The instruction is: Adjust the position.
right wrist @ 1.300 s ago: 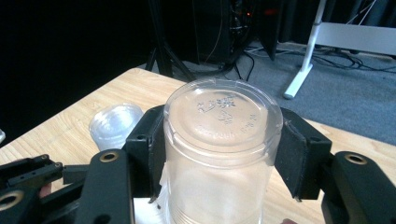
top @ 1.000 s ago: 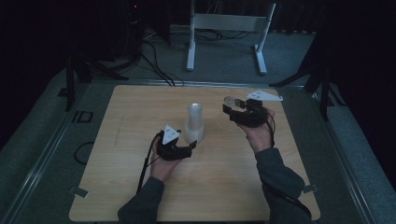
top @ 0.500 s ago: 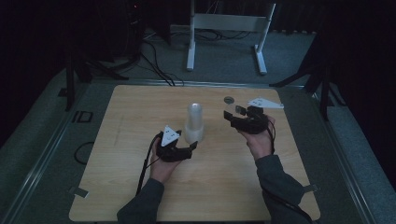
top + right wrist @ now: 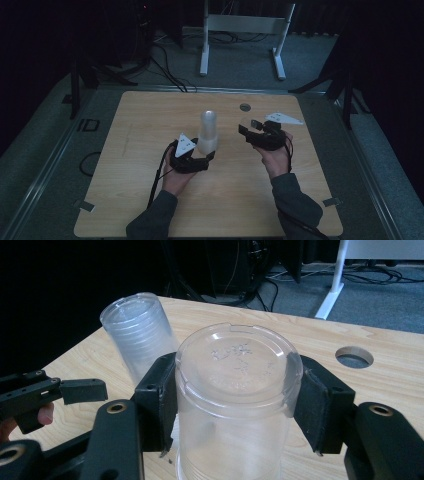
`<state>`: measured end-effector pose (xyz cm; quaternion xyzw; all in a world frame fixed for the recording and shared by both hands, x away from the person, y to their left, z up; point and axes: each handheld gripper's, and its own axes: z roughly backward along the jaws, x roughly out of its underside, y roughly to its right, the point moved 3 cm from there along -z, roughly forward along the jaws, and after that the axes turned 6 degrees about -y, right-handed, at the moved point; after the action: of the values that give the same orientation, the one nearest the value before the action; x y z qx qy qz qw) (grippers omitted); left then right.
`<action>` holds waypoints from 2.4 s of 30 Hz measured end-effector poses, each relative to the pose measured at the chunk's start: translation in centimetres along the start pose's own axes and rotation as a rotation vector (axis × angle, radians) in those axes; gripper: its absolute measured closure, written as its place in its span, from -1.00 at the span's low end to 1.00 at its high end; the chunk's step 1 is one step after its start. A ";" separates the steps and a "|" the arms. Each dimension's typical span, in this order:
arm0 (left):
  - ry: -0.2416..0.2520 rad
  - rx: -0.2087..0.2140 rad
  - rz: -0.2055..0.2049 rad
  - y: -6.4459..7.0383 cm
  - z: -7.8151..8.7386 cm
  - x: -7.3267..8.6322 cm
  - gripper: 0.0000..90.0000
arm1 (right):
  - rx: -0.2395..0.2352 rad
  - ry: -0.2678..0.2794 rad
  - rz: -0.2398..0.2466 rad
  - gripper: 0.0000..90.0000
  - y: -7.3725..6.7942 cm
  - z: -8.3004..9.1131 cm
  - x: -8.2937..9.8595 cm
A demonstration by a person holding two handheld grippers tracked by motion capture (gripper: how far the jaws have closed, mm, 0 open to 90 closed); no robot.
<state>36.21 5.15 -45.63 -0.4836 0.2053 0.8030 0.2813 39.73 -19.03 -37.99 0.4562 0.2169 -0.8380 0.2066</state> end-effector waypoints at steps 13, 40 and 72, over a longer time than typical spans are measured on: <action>0.009 0.018 -0.024 1.0 -0.5 -0.4 -0.54 | -0.019 0.008 -0.046 -0.10 -0.2 -0.1 1.7; 0.012 0.080 -0.083 3.8 -1.7 -1.5 -0.54 | -0.087 0.054 -0.180 -0.10 -0.4 0.1 3.9; 0.020 0.088 -0.116 5.8 -3.9 -2.1 -0.54 | -0.173 0.080 -0.262 -0.10 -1.1 -0.2 4.4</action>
<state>35.85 -2.12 -45.20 -0.4898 0.2146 0.7707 0.3465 37.03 -18.64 -41.69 0.4373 0.3539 -0.8172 0.1251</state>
